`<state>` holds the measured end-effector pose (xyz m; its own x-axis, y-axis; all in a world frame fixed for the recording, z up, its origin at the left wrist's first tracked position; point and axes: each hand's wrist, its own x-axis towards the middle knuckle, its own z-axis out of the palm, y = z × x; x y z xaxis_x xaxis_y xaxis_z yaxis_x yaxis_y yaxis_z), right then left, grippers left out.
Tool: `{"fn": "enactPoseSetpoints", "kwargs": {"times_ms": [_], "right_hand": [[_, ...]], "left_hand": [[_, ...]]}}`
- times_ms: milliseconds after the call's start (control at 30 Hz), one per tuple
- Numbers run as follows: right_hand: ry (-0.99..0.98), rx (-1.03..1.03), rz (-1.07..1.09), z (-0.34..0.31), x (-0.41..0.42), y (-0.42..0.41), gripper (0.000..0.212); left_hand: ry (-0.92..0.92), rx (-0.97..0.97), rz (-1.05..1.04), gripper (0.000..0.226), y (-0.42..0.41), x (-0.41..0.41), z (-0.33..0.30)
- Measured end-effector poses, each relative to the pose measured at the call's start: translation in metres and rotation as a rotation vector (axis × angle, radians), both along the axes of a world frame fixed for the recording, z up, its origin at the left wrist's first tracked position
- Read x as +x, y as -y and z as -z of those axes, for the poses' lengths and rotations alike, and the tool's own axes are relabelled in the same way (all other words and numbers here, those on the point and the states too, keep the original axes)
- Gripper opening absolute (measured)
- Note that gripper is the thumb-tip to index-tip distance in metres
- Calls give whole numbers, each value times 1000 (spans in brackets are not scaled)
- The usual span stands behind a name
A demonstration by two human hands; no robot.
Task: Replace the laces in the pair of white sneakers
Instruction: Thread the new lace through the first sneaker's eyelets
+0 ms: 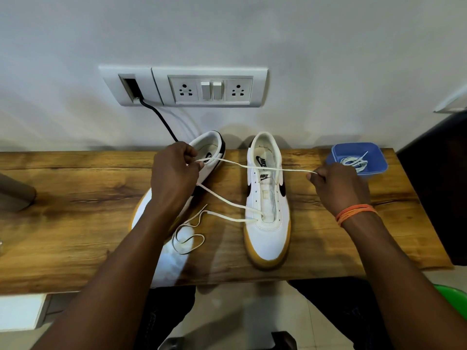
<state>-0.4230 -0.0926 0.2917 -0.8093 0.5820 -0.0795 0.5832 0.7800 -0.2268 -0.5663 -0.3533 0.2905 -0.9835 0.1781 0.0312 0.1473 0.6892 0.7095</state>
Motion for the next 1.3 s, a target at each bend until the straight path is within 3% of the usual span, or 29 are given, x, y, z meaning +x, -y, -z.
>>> {"fn": "enactPoseSetpoints", "kwargs": {"times_ms": [133,267,367,467,667,867,1000,1100,1200,1300], "right_hand": [[-123,-97,-220,-1,-7,24,37],[-179,-41,-480,3,-8,51,22],[-169,-87,-554,3,-8,51,18],[-136,-210,-546,2,-8,46,21],[-108,-657,-411,-3,-5,29,21],[-132,-844,-283,-8,-2,18,23],[-177,-809,-241,-7,-3,16,19],[-185,-773,-258,-7,-3,18,19],[-197,-826,-269,-9,-3,26,18],[-209,-876,-251,-10,-3,30,20]], "left_hand": [[-91,17,220,46,-23,23,-4],[341,340,485,30,-50,51,-3],[426,382,517,15,-49,50,8],[434,332,536,9,-42,40,4],[456,208,481,10,-31,27,6],[457,92,452,9,-30,27,7],[411,63,482,21,-31,29,9],[381,134,527,33,-38,34,6],[520,328,570,24,-52,47,3],[536,392,594,18,-61,54,9]]}}
